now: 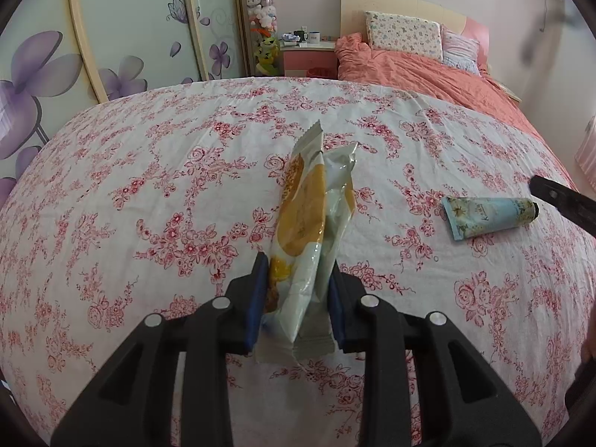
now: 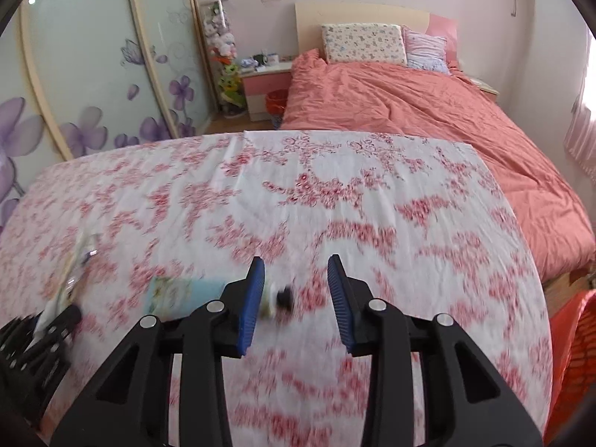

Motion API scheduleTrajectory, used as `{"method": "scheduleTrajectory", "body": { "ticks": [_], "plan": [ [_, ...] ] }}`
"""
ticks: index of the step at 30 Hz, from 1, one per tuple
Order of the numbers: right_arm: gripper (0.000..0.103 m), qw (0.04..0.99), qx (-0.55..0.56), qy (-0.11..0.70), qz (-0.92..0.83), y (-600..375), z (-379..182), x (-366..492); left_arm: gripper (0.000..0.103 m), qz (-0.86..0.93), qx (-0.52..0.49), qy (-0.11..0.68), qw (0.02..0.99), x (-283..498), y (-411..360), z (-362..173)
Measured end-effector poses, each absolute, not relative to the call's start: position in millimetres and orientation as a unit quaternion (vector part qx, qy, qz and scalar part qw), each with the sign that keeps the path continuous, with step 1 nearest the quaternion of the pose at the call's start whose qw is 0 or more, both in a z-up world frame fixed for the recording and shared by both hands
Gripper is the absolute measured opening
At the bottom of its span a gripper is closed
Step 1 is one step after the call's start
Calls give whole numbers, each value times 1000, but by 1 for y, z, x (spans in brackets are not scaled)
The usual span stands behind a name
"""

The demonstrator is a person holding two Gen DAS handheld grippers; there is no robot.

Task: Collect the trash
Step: 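Grasp the snack wrapper with the left tool while the right tool grasps the hand cream tube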

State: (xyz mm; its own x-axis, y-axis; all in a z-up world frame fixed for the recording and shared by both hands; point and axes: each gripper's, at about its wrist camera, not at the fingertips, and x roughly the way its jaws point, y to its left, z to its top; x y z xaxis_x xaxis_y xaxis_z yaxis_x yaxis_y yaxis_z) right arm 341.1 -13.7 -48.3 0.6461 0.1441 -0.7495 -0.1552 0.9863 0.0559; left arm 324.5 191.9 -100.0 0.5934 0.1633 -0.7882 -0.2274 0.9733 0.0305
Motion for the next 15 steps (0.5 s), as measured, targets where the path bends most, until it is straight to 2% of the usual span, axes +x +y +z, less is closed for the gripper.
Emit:
{"method": "scheduleTrajectory", "body": {
  "ticks": [8, 15],
  "plan": [
    [36, 864, -7, 477, 160, -23, -48, 334, 30, 108, -40, 437, 892, 325, 192, -100],
    [36, 859, 23, 469, 205, -15, -50, 319, 30, 107, -42, 437, 892, 326, 193, -100]
  ]
}}
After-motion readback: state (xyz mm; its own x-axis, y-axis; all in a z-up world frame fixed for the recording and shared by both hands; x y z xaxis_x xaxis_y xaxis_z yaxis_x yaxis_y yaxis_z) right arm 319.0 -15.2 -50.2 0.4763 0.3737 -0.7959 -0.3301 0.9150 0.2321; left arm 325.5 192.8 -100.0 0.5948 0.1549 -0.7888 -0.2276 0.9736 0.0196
